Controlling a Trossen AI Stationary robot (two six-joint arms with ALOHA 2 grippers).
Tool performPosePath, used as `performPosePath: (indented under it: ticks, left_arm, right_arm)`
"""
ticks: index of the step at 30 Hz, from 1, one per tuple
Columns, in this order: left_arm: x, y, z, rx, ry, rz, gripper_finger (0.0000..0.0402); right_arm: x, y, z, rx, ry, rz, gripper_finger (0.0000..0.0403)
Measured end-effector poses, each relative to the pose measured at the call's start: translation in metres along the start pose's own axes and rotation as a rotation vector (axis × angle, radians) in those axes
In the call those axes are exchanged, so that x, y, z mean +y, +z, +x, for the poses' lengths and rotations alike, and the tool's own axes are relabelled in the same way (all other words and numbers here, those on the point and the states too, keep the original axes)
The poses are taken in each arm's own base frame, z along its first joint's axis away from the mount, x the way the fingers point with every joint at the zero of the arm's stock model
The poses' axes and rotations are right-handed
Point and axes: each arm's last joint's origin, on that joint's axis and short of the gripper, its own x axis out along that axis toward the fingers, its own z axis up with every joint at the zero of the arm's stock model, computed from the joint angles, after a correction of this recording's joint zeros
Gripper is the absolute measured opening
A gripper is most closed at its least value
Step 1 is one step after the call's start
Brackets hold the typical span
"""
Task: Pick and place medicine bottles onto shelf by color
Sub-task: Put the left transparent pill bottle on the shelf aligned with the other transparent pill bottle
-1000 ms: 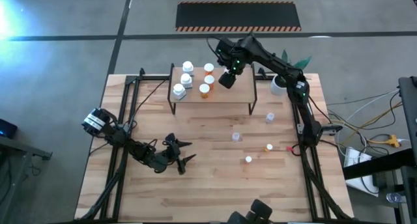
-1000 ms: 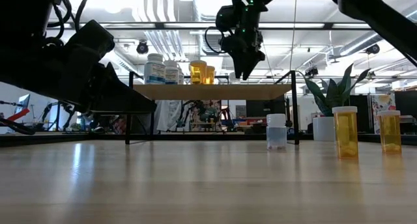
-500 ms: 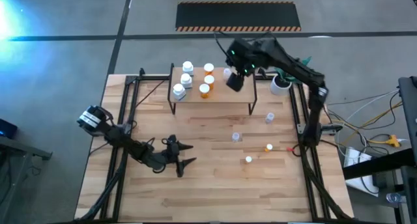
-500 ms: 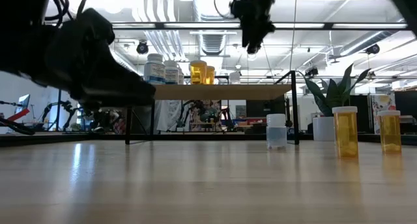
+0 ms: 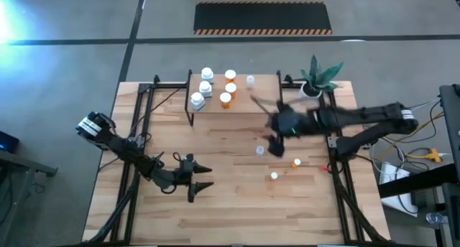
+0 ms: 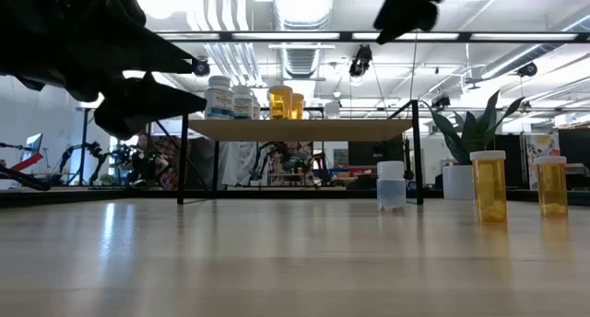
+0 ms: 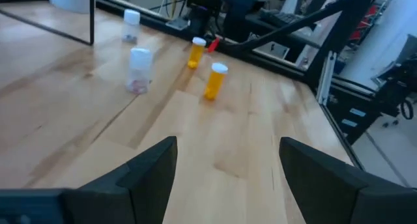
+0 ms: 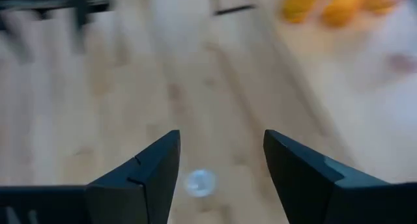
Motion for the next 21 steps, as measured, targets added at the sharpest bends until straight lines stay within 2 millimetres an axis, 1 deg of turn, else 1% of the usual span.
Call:
performPosePath:
  ticks: [3, 6, 10, 11, 15, 19, 21]
  left_arm:
    - [0.000, 0.001, 0.000, -0.010, 0.010, 0.015, 0.0254]
    - [0.001, 0.003, 0.000, -0.025, 0.030, 0.050, 0.0254]
    - [0.003, 0.005, 0.001, -0.042, 0.062, 0.119, 0.0254]
    - [0.005, 0.006, 0.002, -0.045, 0.070, 0.131, 0.0254]
    - [0.012, 0.016, 0.006, -0.074, 0.109, 0.178, 0.0254]
    - [0.023, 0.031, 0.010, -0.112, 0.159, 0.246, 0.0254]
    - [0.029, 0.039, 0.012, -0.136, 0.188, 0.241, 0.0254]
  right_arm:
    - [0.021, -0.030, 0.006, -0.052, 0.086, -0.011, 0.0211]
    - [0.038, -0.056, 0.016, -0.096, 0.163, -0.040, 0.0211]
    - [0.052, -0.079, 0.032, -0.116, 0.210, -0.141, 0.0211]
    - [0.053, -0.082, 0.038, -0.120, 0.208, -0.168, 0.0211]
    - [0.055, -0.091, 0.057, -0.114, 0.195, -0.192, 0.0211]
    - [0.053, -0.087, 0.075, -0.110, 0.159, -0.249, 0.0211]
    - [0.051, -0.080, 0.081, -0.100, 0.137, -0.242, 0.0211]
